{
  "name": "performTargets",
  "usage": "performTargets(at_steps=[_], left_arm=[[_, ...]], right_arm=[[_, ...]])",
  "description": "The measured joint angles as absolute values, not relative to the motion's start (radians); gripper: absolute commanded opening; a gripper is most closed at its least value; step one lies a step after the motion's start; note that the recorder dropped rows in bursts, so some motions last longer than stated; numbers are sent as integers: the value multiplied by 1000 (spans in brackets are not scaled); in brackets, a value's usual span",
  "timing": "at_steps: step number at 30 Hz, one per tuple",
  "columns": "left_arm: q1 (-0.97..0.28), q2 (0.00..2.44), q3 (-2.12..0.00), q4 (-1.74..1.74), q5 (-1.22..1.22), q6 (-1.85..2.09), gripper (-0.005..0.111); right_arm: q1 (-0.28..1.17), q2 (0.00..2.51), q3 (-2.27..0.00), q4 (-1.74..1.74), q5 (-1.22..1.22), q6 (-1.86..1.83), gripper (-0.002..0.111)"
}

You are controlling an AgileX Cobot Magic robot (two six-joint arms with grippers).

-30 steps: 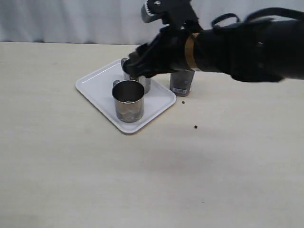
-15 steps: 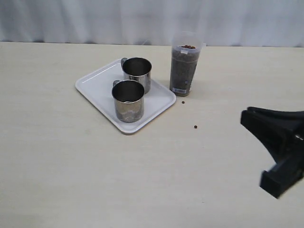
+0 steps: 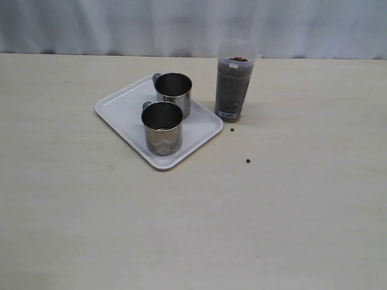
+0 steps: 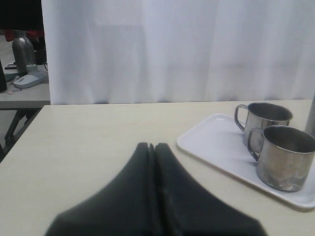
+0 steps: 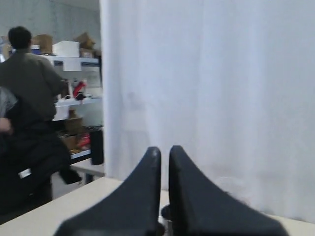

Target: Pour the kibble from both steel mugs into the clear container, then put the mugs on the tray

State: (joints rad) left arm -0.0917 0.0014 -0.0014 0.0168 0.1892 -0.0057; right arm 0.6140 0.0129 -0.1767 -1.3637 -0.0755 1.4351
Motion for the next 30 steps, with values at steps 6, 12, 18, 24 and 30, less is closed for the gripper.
performTargets(at_steps=[6, 12, 18, 24, 30], left_arm=[[-92, 1, -1, 17, 189, -6, 0], [-92, 1, -1, 17, 189, -6, 0], [-92, 1, -1, 17, 189, -6, 0], [-92, 1, -1, 17, 189, -6, 0], [-92, 1, -1, 17, 189, -6, 0]], right_arm=[[249, 3, -180, -1364, -170, 1435, 5], [108, 3, -181, -1364, -170, 1435, 5], [96, 3, -157, -1361, -170, 1435, 5], [96, 3, -70, -1085, -164, 1435, 5], [96, 3, -18, -650, -162, 1439, 5]])
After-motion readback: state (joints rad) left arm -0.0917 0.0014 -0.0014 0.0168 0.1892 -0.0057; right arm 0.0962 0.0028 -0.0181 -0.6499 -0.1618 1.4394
